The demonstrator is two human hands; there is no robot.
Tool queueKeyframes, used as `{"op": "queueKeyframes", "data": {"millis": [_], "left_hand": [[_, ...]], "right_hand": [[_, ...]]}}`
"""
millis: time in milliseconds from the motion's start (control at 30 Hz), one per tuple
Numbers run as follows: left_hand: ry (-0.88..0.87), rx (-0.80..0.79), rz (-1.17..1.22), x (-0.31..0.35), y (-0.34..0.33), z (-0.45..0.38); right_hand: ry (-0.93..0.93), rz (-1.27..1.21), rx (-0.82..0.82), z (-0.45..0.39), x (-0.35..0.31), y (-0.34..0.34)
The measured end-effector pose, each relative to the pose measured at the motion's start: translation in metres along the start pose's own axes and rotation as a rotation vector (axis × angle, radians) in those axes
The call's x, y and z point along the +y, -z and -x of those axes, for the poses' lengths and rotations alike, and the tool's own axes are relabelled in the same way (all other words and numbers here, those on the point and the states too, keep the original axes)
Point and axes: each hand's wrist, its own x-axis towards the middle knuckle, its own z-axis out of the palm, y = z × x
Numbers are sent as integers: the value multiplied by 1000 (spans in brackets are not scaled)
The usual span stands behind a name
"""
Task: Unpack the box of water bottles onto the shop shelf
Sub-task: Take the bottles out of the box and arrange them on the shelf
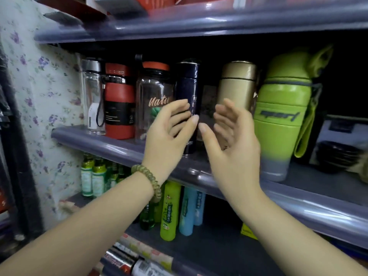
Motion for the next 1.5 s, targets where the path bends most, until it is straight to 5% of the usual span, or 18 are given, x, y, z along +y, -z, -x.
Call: {"op": "queueKeyframes", "data": {"millis": [167, 400, 667, 1067, 1367, 1500], "left_hand": [[9, -113, -54, 0, -45, 6], [64, -40, -189, -15, -73, 5], [223, -110, -279, -31, -78, -9], [321, -207, -36, -33, -67, -17], [382, -534, 93, -22, -45, -25], [298, -301, -199, -18, -66, -17]], "right_hand": [[52, 126, 164, 3, 8, 64], [18, 323, 314, 5, 26, 101], [-427, 230, 109, -25, 40, 96], [-452, 194, -33, -34, 50, 110], [-455, 93, -77, -33, 55, 113], [-423, 109, -71, -32, 62, 111]]}}
